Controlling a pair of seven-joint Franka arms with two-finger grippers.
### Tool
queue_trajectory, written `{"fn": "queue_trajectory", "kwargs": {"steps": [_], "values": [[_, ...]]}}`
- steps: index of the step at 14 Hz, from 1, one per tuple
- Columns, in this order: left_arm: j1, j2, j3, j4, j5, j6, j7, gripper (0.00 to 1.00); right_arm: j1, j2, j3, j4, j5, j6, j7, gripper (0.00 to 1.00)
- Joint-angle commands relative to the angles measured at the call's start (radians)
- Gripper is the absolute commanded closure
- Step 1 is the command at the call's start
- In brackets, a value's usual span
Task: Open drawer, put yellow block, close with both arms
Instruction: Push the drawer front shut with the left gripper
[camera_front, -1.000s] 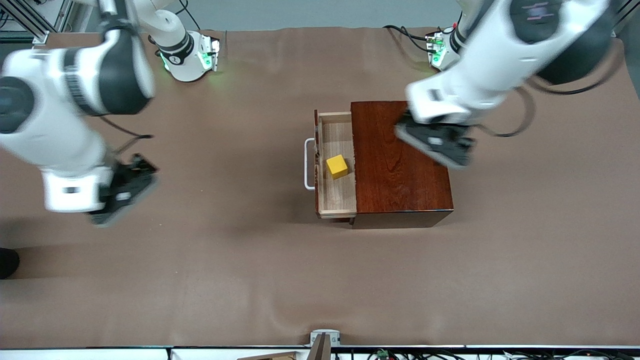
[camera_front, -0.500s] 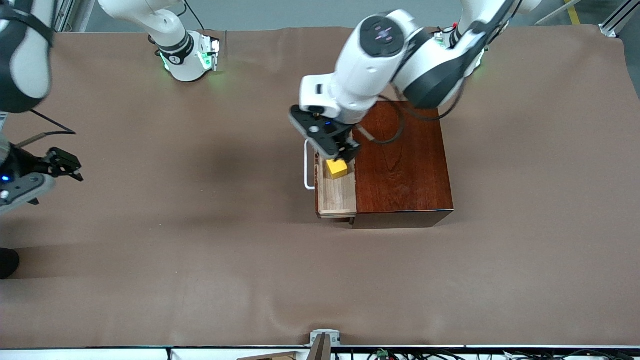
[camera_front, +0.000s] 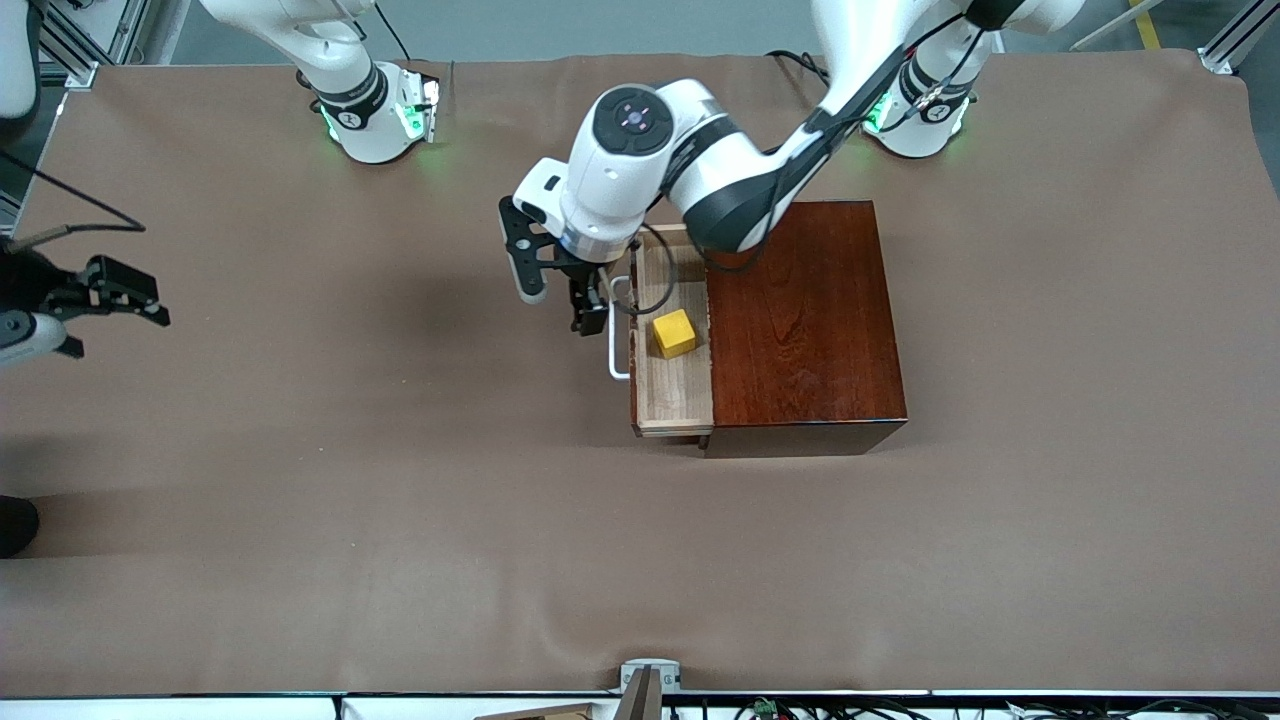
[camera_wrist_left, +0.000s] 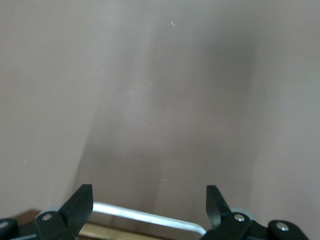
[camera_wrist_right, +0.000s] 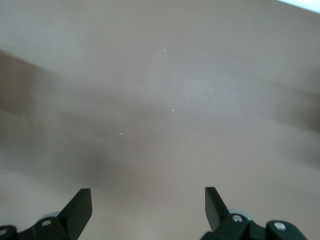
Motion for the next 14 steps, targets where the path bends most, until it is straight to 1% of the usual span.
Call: {"fn": "queue_trajectory", "kwargs": {"steps": [1,3,5,9,14], "values": [[-0.035,0.049,0.067,0.044,0.016,0.009,0.210,0.00,-0.072,-0.088,0.084,-0.082,-0.001,-0.018,0.108,0.00],[-0.041,0.070,0.081,0.038,0.024,0.009,0.234,0.00,-0.075,-0.101,0.089,-0.082,-0.001,-0.049,0.166,0.00],[-0.052,0.076,0.081,0.035,0.068,-0.005,0.232,0.00,-0.083,-0.119,0.090,-0.083,0.002,-0.084,0.218,0.00],[-0.050,0.075,0.085,0.033,0.072,-0.077,0.223,0.00,-0.080,-0.136,0.090,-0.088,0.010,-0.111,0.266,0.00],[-0.053,0.069,0.120,0.033,0.071,-0.190,0.222,0.00,-0.080,-0.134,0.098,-0.086,0.016,-0.117,0.280,0.00]]}}
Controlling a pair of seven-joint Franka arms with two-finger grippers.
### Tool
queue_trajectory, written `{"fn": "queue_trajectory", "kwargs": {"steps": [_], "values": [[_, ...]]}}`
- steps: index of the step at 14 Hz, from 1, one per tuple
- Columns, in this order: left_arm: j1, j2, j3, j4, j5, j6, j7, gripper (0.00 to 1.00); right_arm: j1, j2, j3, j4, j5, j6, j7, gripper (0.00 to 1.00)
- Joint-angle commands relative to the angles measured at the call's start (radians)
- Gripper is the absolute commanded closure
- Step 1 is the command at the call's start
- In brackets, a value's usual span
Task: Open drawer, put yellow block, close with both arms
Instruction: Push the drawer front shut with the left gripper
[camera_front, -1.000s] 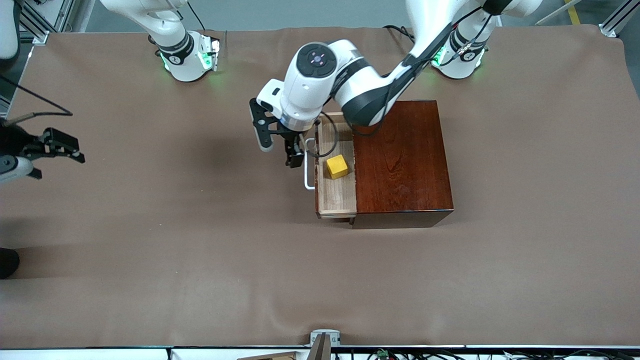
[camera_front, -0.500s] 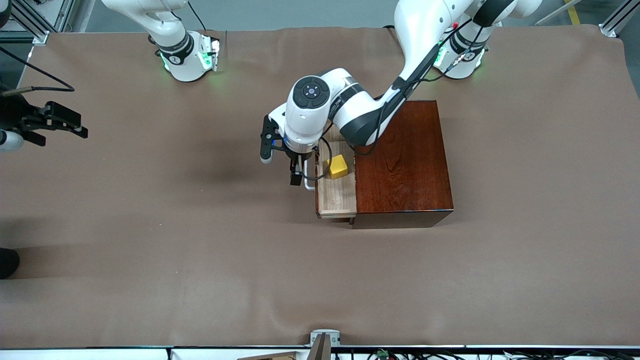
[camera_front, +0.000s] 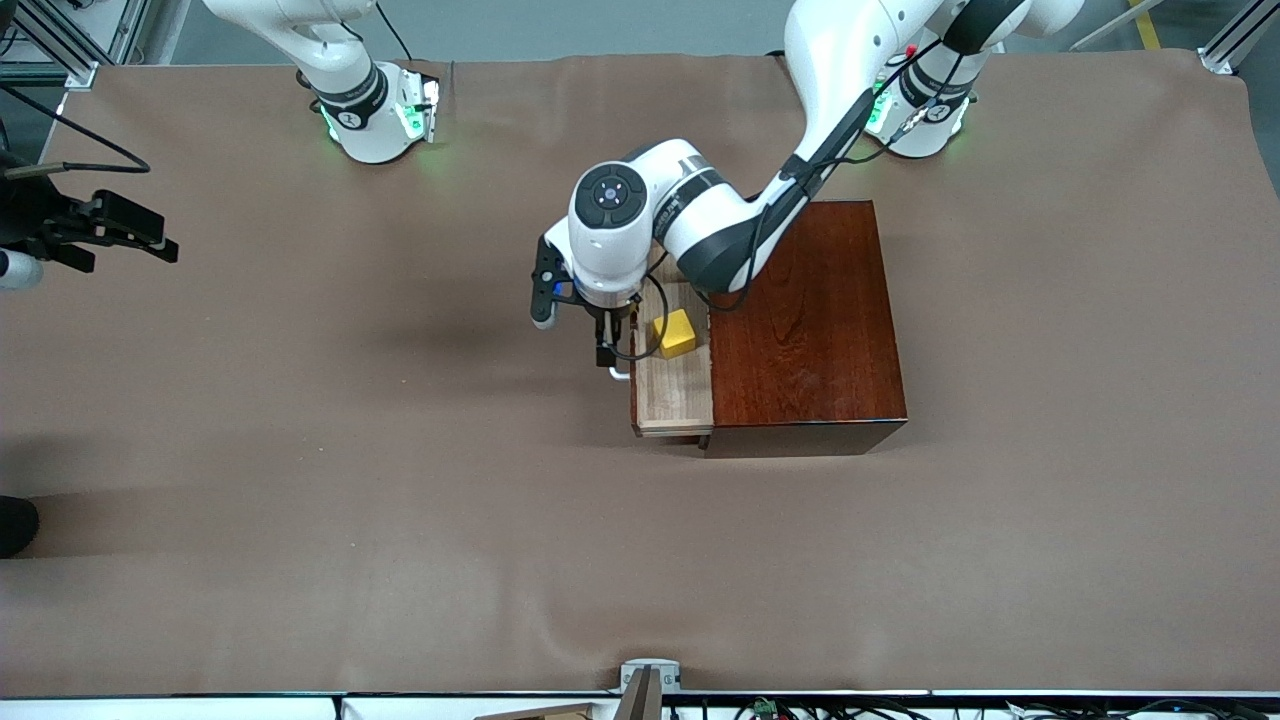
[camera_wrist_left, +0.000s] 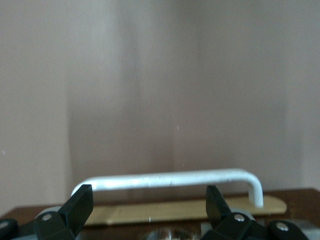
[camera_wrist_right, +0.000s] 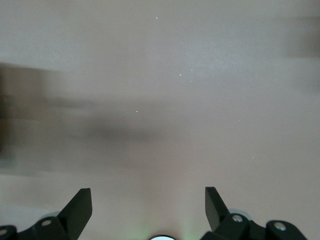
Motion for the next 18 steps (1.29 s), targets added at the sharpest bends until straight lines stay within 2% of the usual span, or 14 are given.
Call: {"fn": "queue_trajectory", "kwargs": {"steps": [1,5,8,12,18], "values": [[-0.011,-0.002,0.029,0.022,0.025,-0.072,-0.002,0.00,-0.029,-0.032,0.023,-0.032,0.015,-0.009,0.016,0.00],[-0.011,-0.004,0.047,0.022,0.088,-0.125,0.000,0.00,-0.027,-0.035,0.023,-0.029,0.015,-0.039,0.031,0.00],[-0.009,-0.010,0.078,0.022,0.150,-0.206,0.001,0.00,-0.027,-0.035,0.021,-0.029,0.015,-0.037,0.031,0.00],[-0.003,-0.019,0.084,0.022,0.236,-0.306,0.001,0.00,-0.027,-0.033,0.021,-0.027,0.015,-0.037,0.031,0.00],[-0.006,-0.022,0.100,0.022,0.260,-0.327,0.000,0.00,-0.029,-0.033,0.020,-0.024,0.013,-0.039,0.030,0.00]]}}
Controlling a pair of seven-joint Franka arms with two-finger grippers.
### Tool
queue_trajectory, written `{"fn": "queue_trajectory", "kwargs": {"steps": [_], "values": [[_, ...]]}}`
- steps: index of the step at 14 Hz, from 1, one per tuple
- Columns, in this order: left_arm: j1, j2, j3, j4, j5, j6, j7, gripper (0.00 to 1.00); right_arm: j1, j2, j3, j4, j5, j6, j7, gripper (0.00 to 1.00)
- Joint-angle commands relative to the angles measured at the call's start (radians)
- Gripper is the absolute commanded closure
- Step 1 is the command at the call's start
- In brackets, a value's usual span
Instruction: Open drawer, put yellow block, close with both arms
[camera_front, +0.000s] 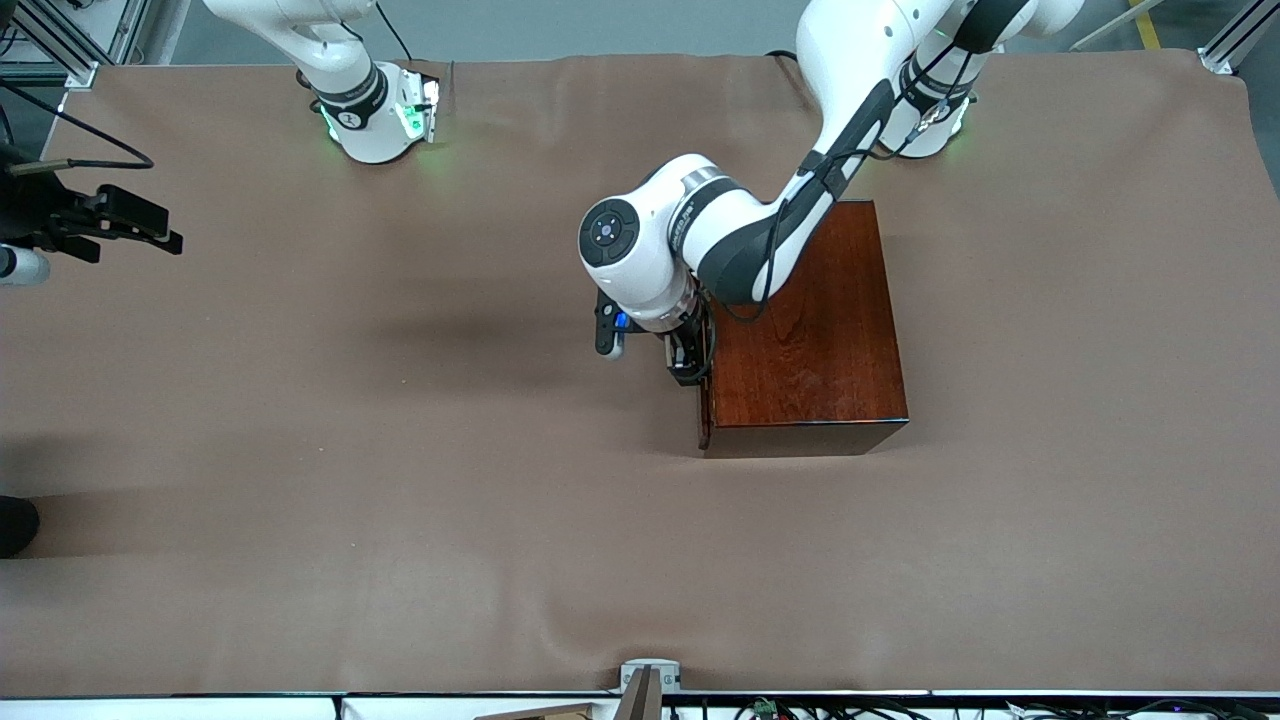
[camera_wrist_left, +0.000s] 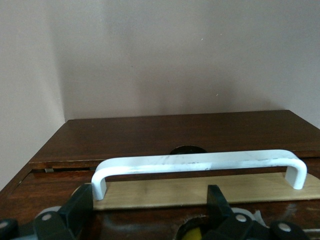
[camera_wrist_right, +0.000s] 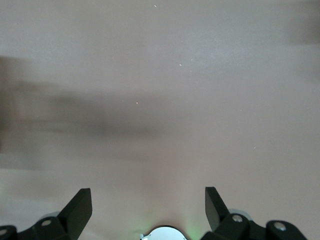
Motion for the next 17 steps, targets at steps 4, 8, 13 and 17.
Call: {"fn": "queue_trajectory", "kwargs": {"steps": [4,8,13,17], "values": [[-0.004,-0.029,-0.002,0.010,0.046,0.032,-0.098,0.00,-0.026,-0.031,0.018,-0.021,0.011,-0.001,0.015,0.00],[0.010,-0.151,-0.053,0.008,0.005,0.094,-0.374,0.00,-0.025,-0.028,0.019,-0.015,0.008,-0.001,0.015,0.00],[0.167,-0.346,-0.039,-0.001,-0.147,-0.029,-0.733,0.00,-0.020,-0.028,0.022,-0.010,0.006,-0.001,0.015,0.00],[0.353,-0.461,-0.042,-0.016,-0.177,-0.217,-0.952,0.00,-0.015,-0.028,0.025,-0.010,0.006,-0.002,0.015,0.00]]}}
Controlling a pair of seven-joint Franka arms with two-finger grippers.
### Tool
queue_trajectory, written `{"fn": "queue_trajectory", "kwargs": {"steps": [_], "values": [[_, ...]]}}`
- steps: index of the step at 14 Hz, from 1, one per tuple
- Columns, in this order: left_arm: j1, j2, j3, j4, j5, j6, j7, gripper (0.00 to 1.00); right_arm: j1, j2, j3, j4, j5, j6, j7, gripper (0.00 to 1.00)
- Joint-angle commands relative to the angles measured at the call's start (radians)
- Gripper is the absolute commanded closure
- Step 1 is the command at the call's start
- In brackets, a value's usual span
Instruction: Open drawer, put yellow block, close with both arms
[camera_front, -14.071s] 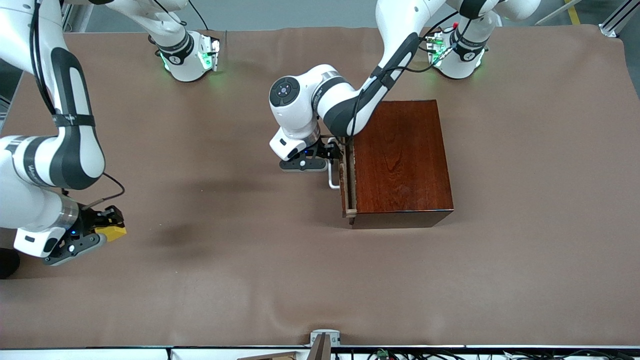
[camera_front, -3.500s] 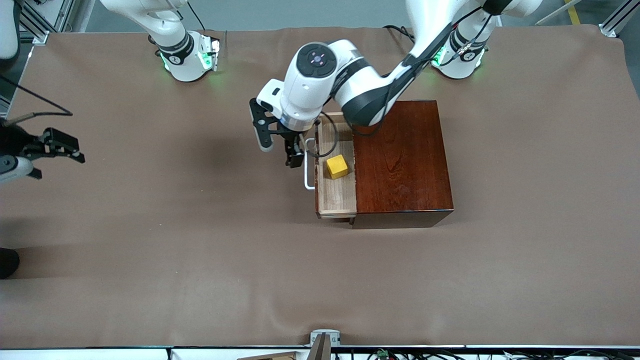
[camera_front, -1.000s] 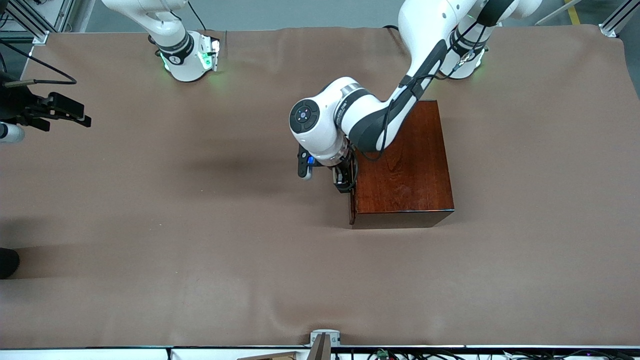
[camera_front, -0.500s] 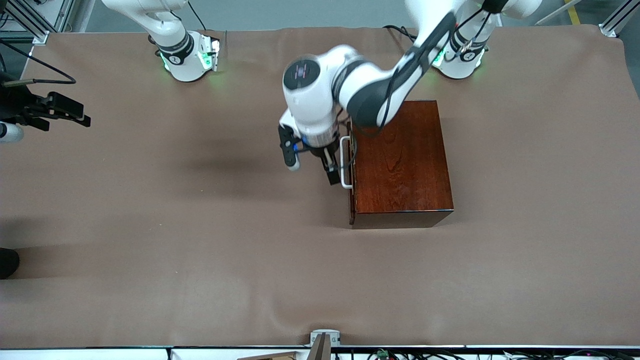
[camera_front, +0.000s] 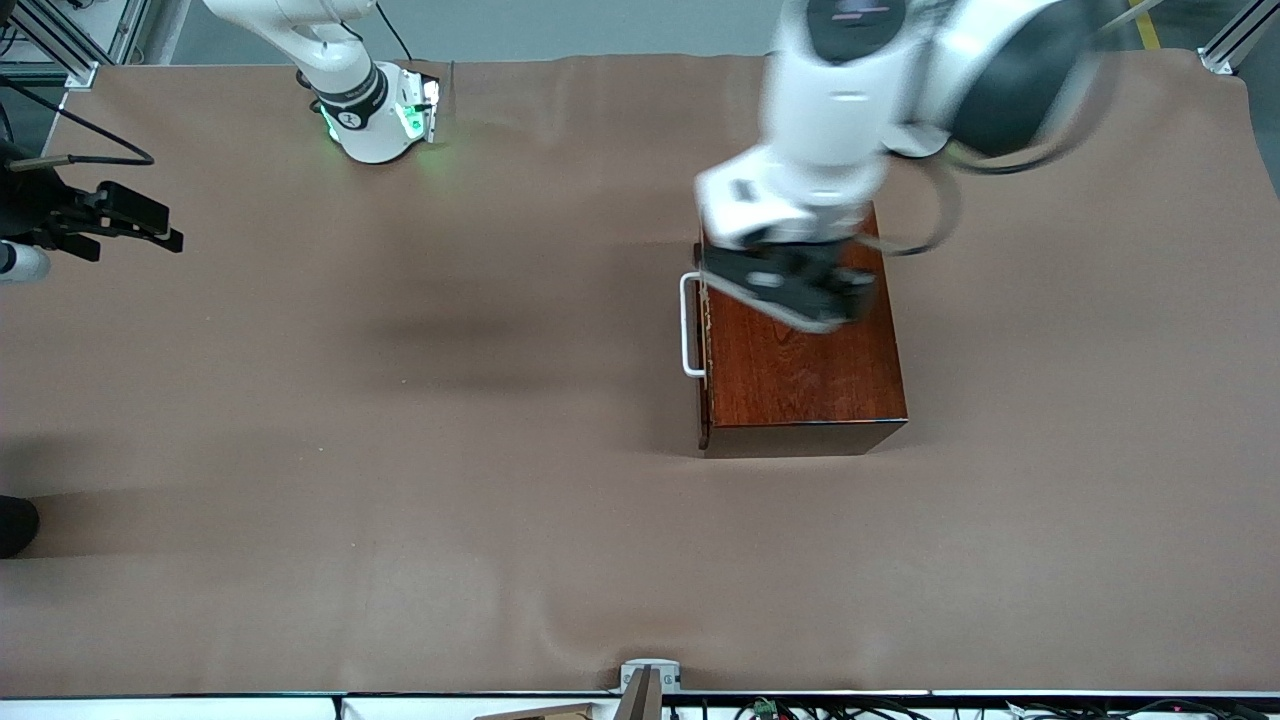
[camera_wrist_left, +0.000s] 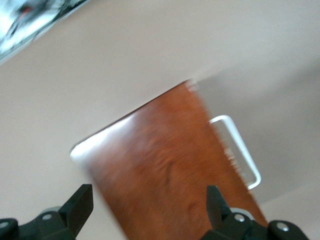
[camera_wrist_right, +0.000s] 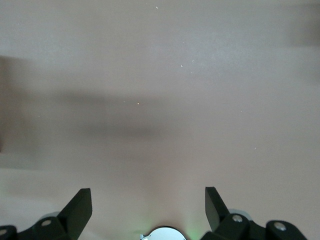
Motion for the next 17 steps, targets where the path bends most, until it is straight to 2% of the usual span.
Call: {"fn": "queue_trajectory", "kwargs": {"steps": [1,3,5,9,10,14,17], "values": [[0.123,-0.084,-0.013,-0.047,-0.044,-0.077,-0.079,0.00,-0.016,-0.024,0.028,-0.012,0.006,-0.007,0.014,0.00],[0.232,-0.124,-0.013,-0.070,-0.122,-0.117,-0.079,0.00,-0.016,-0.024,0.034,-0.011,0.003,-0.007,0.014,0.00],[0.289,-0.182,-0.002,-0.140,-0.142,-0.119,-0.078,0.00,-0.016,-0.027,0.036,-0.011,0.003,-0.010,0.013,0.00],[0.306,-0.337,0.100,-0.350,-0.151,-0.016,-0.072,0.00,-0.009,-0.030,0.036,0.008,-0.003,-0.044,0.013,0.00],[0.306,-0.355,0.126,-0.372,-0.162,-0.002,-0.072,0.00,-0.009,-0.034,0.034,0.008,-0.007,-0.044,0.011,0.00],[0.306,-0.359,0.226,-0.366,-0.171,0.012,0.125,0.00,-0.001,-0.033,0.039,0.027,-0.010,-0.050,0.011,0.00],[0.307,-0.355,0.228,-0.364,-0.180,0.015,0.139,0.00,0.011,-0.033,0.042,0.043,-0.055,-0.043,0.001,0.00]]}}
